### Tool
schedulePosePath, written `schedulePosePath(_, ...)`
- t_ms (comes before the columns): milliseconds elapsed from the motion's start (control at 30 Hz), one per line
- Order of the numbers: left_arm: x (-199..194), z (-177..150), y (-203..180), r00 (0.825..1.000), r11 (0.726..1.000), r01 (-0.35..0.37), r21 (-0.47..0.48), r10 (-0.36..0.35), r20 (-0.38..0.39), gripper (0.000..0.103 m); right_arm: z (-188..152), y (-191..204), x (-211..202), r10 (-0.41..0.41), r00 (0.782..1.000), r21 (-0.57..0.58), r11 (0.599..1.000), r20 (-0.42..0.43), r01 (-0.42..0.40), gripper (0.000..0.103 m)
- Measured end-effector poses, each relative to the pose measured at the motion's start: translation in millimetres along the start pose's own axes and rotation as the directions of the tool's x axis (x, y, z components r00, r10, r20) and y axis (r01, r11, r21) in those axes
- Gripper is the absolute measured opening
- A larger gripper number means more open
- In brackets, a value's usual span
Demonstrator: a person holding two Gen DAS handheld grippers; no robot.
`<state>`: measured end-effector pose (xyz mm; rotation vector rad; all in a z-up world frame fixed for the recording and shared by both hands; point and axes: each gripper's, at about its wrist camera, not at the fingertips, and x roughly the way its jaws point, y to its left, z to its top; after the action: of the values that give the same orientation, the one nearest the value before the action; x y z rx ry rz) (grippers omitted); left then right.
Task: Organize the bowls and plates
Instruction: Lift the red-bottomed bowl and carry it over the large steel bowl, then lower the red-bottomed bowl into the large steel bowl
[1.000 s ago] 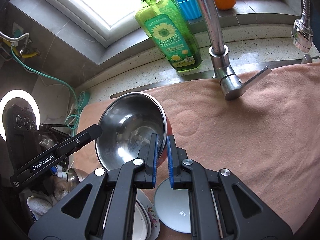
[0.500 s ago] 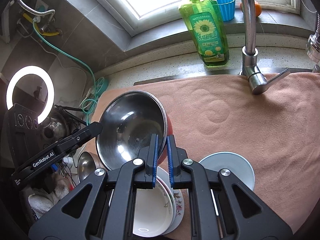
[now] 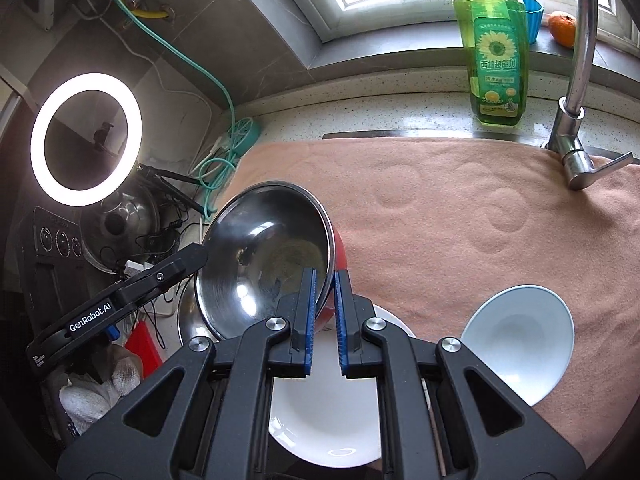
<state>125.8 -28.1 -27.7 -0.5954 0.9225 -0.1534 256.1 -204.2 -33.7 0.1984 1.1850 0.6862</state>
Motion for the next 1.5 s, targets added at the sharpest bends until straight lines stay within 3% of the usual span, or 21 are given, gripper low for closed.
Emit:
schedulePosePath(733, -73, -27, 91, 0.989, 0.982, -0.124, -0.144, 0.133, 0.058, 0.007, -25, 107, 69, 0.044, 0.987, -0.211, 0.974, -0.152, -0.076, 0.009)
schedulePosePath(1167, -76, -48, 137, 0.98, 0.96, -0.194, -0.204, 0.197, -0.006, 0.007, -48, 131, 120, -0.01, 0.968, -0.288, 0.956, -0.249, -0.064, 0.009)
schedulePosePath(1500, -66, -54, 153, 0.973, 0.95, -0.233, -0.208, 0.227, -0.053, 0.007, -59, 138, 140, -0.073, 0.962, -0.34, 0.94, -0.263, -0.022, 0.009)
